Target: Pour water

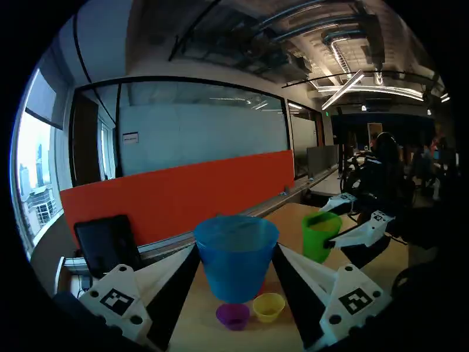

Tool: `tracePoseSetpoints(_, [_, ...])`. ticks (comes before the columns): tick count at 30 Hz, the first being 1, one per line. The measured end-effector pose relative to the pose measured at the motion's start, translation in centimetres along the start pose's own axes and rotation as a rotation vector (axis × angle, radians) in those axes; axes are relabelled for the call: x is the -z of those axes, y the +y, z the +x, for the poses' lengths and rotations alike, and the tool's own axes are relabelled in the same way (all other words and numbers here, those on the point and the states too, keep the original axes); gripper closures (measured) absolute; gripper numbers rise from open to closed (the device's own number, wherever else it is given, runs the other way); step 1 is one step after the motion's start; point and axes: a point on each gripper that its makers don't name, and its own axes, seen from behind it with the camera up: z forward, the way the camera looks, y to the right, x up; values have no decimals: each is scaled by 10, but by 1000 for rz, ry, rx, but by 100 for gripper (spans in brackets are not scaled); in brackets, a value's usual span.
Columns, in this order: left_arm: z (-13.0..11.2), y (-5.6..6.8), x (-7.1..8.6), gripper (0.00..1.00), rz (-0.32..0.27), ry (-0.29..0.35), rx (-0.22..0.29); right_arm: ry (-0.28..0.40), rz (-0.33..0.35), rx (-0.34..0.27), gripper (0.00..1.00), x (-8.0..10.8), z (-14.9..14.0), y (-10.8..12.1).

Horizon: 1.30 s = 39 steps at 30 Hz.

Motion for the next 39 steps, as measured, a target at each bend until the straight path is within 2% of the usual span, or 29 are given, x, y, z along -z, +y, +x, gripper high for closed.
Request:
tracePoseSetpoints(9, [-41, 4, 2, 15, 2, -47, 8, -38, -59, -7, 10, 10, -14, 28])
tracePoseSetpoints(18, [-70, 13, 3, 15, -13, -98, -5, -66, -84, -20, 10, 15, -26, 42])
tracePoseSetpoints(27, [-103, 24, 0, 15, -37, -176, -32, -143, -78, -12, 10, 18, -47, 50])
tracePoseSetpoints(33, [-130, 35, 1, 15, -59, -248, -62, -196, -66, -16, 9, 21, -61, 53])
tracePoseSetpoints(39, [-154, 46, 2, 15, -87, -304, -67, -254, -61, -11, 9, 22, -76, 58])
